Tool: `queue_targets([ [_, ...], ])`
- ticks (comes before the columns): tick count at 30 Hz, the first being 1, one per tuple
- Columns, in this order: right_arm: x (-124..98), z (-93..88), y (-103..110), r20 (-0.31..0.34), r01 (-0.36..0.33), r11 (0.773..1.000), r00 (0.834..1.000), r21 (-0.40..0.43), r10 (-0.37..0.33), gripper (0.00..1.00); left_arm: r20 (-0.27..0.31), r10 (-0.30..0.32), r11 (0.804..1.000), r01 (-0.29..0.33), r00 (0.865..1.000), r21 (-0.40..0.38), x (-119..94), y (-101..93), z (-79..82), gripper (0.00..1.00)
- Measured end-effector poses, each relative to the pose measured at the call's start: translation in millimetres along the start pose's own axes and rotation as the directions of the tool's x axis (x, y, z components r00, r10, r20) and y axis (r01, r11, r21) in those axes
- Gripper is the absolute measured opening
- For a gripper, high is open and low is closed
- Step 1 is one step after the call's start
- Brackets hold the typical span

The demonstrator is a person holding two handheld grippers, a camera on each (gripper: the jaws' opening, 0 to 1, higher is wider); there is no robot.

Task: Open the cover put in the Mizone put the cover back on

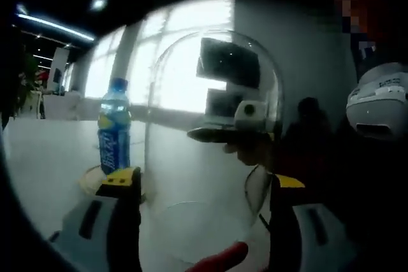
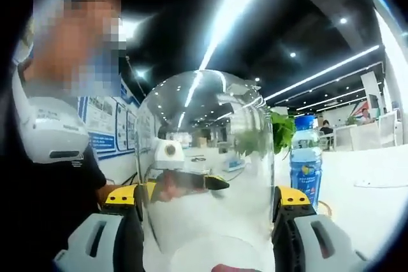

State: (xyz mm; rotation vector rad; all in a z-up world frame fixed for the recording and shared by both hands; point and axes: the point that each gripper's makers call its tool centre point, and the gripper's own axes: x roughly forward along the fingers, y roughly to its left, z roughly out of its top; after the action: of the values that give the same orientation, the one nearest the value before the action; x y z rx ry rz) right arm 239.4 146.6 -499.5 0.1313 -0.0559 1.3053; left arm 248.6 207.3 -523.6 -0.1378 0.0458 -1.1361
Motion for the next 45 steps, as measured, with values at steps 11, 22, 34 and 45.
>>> queue_targets([
  [11,-1,3.3,0,0.015,-0.005,1.0,1.0,0.022,0.005,0.77,-0.021,0.026,0.999,-0.025,0.999,0.043,4,-0.7,-7.0,0.83],
  [22,1,-2.1,1,-0.067,-0.02,0.998,0.998,-0.057,0.016,0.78,0.016,-0.006,1.0,0.006,1.0,0.016,5,-5.1,-3.8,0.75],
  [34,13,-10.6,1,-0.08,0.005,0.99,0.997,-0.137,-0.016,0.83,0.006,0.009,0.997,-0.01,1.0,0.07,8,-1.7,-5.8,0.75],
  [45,11,-8.1,-3,-0.089,-0.02,0.994,0.996,-0.107,0.01,0.81,0.008,-0.011,0.999,0.01,1.0,0.041,7,0.7,-6.1,0.76],
])
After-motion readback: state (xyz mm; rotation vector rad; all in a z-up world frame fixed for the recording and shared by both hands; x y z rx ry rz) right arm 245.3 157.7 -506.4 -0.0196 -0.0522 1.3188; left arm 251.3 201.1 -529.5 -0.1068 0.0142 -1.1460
